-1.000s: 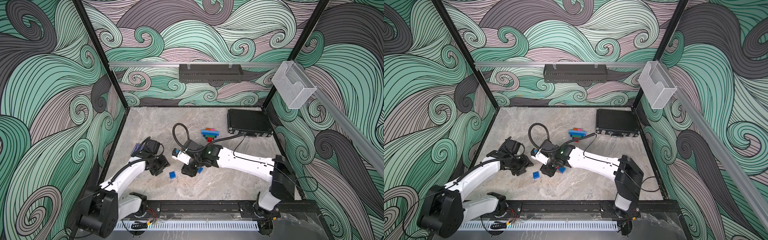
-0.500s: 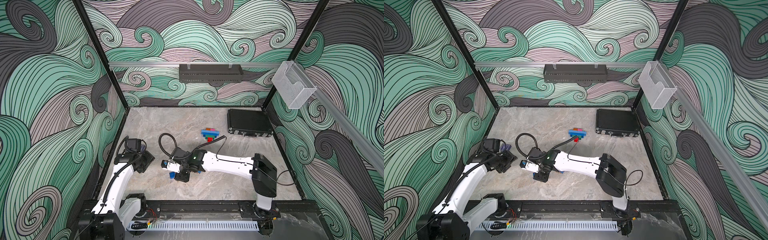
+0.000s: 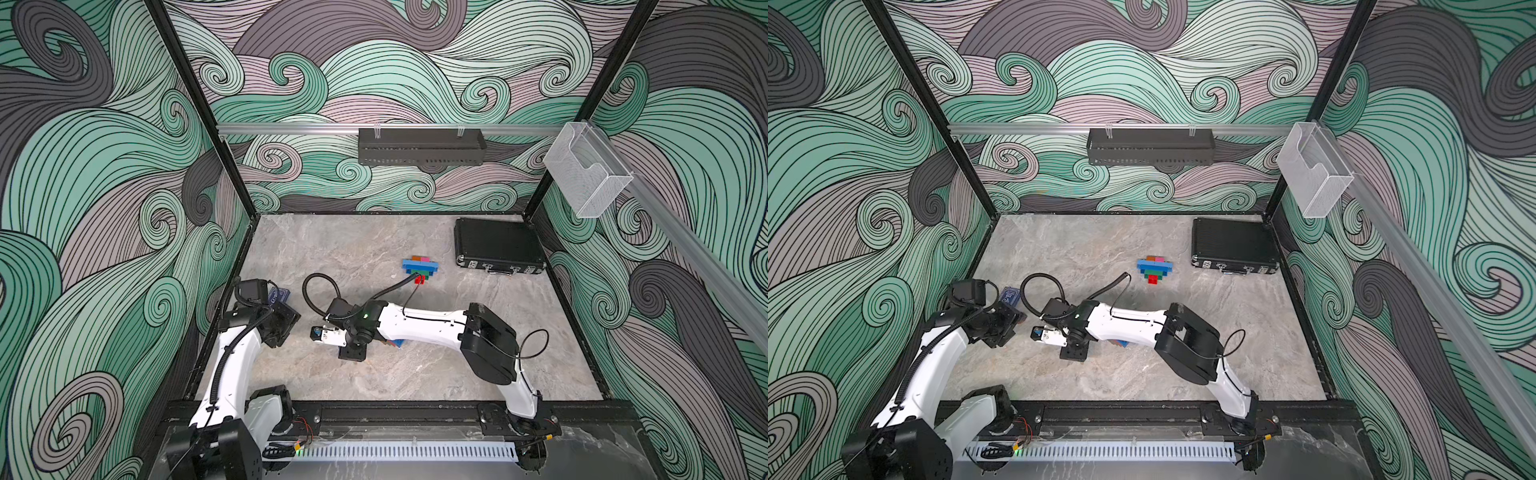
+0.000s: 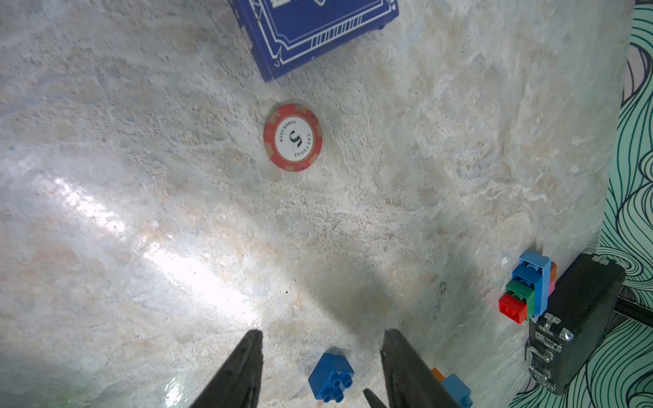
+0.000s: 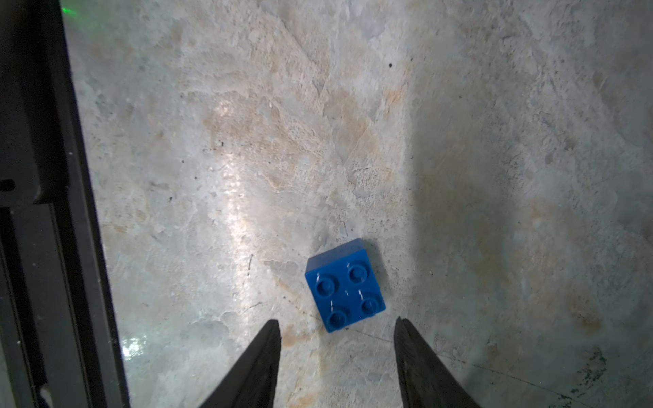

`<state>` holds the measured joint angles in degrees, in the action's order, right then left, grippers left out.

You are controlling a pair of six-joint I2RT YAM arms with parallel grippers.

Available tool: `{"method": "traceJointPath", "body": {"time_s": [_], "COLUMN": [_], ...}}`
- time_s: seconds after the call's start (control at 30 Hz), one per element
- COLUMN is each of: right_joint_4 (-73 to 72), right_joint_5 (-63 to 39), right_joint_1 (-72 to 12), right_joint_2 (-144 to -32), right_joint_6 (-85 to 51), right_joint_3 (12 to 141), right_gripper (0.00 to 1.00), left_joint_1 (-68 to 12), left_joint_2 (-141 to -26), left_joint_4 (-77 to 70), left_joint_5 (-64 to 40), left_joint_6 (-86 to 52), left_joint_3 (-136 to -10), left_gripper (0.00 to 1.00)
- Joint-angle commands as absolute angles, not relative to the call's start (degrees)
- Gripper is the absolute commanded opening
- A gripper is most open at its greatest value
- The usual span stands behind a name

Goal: Assemble a heart with lego
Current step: Pick up the lego brick from the center of the board.

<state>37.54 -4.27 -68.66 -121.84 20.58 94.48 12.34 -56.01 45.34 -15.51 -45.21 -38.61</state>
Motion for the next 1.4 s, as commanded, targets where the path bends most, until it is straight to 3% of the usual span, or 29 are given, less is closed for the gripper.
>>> {"method": "traceJointPath", "body": {"time_s": [0.0,0.67,0.93,1.37], "right_joint_4": [38.81,43.81,43.79,43.69], "right_joint_5": [-3.21,-5.26,-5.17,-7.14], "right_joint_1": [-68.90,-68.91,-69.06,-68.91], "right_joint_2": [-123.49,-129.02,-130.24,-126.33], "right_joint_6": [21.71,21.41,20.22,17.45], "right_joint_3": [96.53,101.68,102.64,101.61], "right_gripper": [0.54,0.40,0.40,0.28], "left_joint_1": [13.31,14.09,14.12,14.14], "left_joint_2": [-55.63,-56.34,-56.38,-57.03], "left_joint_4": [47.02,47.42,47.40,46.74], "left_joint_5": [-16.76,-18.02,-18.28,-20.33], "left_joint_6": [-43.51,-42.80,-42.56,-41.35], "left_joint_3": [-38.37,-38.13,-38.06,-38.25], "left_gripper": [0.55,0.54,0.54,0.54]}}
